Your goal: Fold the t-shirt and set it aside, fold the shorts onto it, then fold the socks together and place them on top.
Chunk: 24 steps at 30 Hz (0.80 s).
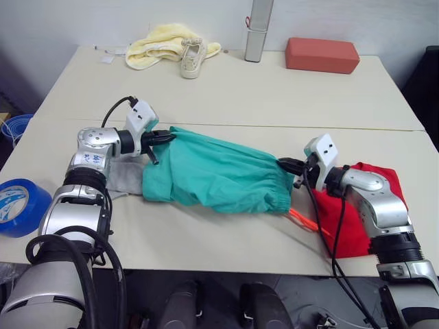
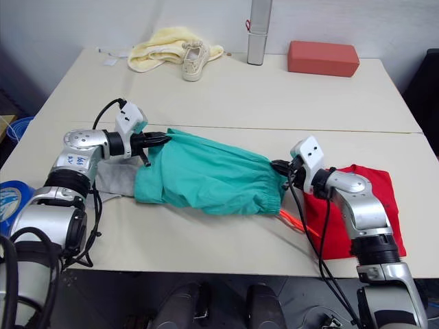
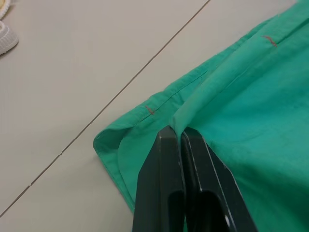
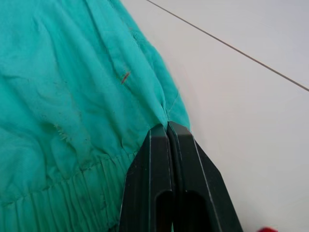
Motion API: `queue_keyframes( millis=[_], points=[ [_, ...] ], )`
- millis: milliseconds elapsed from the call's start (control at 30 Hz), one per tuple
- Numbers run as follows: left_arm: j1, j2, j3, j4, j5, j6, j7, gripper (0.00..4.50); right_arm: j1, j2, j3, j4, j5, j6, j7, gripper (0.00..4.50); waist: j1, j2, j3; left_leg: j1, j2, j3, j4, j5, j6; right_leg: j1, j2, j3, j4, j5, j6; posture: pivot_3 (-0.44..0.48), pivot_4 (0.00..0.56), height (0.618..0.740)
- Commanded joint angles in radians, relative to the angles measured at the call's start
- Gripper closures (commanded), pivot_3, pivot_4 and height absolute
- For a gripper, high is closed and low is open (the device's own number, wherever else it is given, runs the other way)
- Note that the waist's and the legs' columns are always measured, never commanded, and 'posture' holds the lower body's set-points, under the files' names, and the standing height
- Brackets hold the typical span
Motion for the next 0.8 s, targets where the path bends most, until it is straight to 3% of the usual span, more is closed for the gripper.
queue_keyframes(
  millis=[33,200,233,300,433,533,667,800],
  points=[
    [-0.012,0.004,0.034,-0.009,-0.001,-0.035,-0.002,4.45,0.032,-0.033,-0.066,-0.073,0.007,0.045,-0.02,4.5,0.0,0.0,0.0,0.0,0.0,0.0,0.0,0.0,0.0,0.0,0.0,0.0,0.0,0.0,0.0,0.0,0.15,0.74],
    [-0.002,-0.017,0.063,-0.01,-0.019,-0.059,-0.018,4.45,0.068,-0.037,-0.117,-0.121,0.023,0.095,-0.051,4.5,0.001,0.0,0.0,0.0,0.0,0.0,0.0,0.0,0.0,0.0,0.0,0.0,0.0,0.0,0.0,0.0,0.15,0.74],
    [-0.001,-0.023,0.071,-0.011,-0.024,-0.069,-0.016,4.28,0.074,-0.04,-0.122,-0.13,0.034,0.117,-0.046,4.32,0.001,0.0,0.0,0.0,0.0,0.0,0.0,0.0,0.0,0.0,0.0,0.0,0.0,0.0,0.0,0.0,0.15,0.74],
    [0.0,-0.032,0.085,-0.014,-0.027,-0.077,-0.021,3.84,0.083,-0.038,-0.13,-0.137,0.034,0.109,-0.041,3.89,0.001,0.0,0.0,0.0,0.0,0.0,0.0,0.0,0.0,0.0,0.001,0.0,0.0,0.0,0.0,0.0,0.15,0.74],
    [0.013,-0.005,0.122,-0.057,-0.026,-0.196,0.011,2.58,0.108,-0.071,-0.179,-0.17,0.056,0.067,0.021,2.52,0.0,0.0,0.0,0.0,0.0,0.0,0.0,0.0,0.0,0.0,0.001,0.0,0.0,0.0,0.0,0.0,0.15,0.74],
    [0.046,0.03,0.167,-0.127,-0.079,-0.236,-0.054,1.61,0.15,-0.128,-0.229,-0.202,0.086,0.009,0.122,1.46,-0.001,0.0,0.0,0.0,0.0,0.0,0.0,0.0,0.0,0.0,0.001,0.0,0.0,0.0,0.0,0.0,0.15,0.74],
    [0.173,0.066,0.188,-0.356,-0.176,-0.188,-0.224,1.42,0.256,-0.176,-0.263,-0.335,0.211,-0.044,0.333,0.05,-0.001,0.0,0.0,0.001,0.001,0.0,-0.001,0.0,0.0,0.001,0.001,-0.001,0.0,0.0,0.0,0.0,0.15,0.74],
    [0.467,0.119,0.137,-0.786,-0.259,-0.099,-0.355,0.38,0.351,-0.16,-0.181,-0.487,0.195,-0.062,0.349,0.0,-0.005,0.0,0.0,0.005,0.001,-0.001,-0.001,0.0,0.0,0.005,0.0,-0.001,-0.001,0.0,0.0,0.0,0.15,0.74]
  ],
)
